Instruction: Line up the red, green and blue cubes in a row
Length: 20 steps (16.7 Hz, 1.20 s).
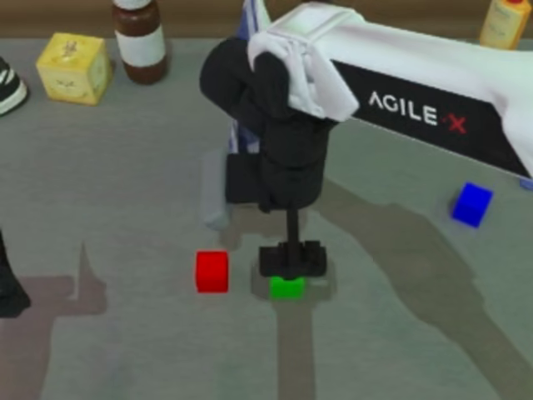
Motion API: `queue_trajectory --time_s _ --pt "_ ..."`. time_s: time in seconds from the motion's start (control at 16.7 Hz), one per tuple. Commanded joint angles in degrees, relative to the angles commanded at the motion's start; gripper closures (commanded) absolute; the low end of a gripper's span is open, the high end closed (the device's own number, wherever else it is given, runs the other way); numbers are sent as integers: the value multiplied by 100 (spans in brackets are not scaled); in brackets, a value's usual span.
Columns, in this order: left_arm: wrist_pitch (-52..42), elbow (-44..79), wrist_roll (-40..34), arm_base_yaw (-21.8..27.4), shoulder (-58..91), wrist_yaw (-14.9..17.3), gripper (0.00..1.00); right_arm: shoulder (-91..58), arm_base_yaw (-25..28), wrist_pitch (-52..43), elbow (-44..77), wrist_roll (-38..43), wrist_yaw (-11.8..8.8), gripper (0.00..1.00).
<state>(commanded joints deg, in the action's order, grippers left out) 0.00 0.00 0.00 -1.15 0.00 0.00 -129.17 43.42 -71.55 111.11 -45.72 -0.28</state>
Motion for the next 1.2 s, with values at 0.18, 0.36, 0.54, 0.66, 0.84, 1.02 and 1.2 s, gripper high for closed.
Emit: queue_trajectory --time_s 0.18,0.36,0.54,0.66,0.84,1.02,1.2 --pt "0 0 0 0 0 0 0 75 -558 106 -177 -85 8 0" --pt "0 0 0 0 0 0 0 182 -1440 255 -476 -192 20 0" --pt "0 0 0 0 0 0 0 295 -2471 415 -796 -315 34 0" --pt "0 0 0 0 0 0 0 375 -2993 520 -967 -385 41 0" --pt "0 0 0 0 0 0 0 446 -3332 608 -1092 -436 44 0" --pt "0 0 0 0 0 0 0 447 -3334 609 -1094 -437 44 0" --pt "0 0 0 0 0 0 0 389 -3319 693 -1135 -427 44 0"
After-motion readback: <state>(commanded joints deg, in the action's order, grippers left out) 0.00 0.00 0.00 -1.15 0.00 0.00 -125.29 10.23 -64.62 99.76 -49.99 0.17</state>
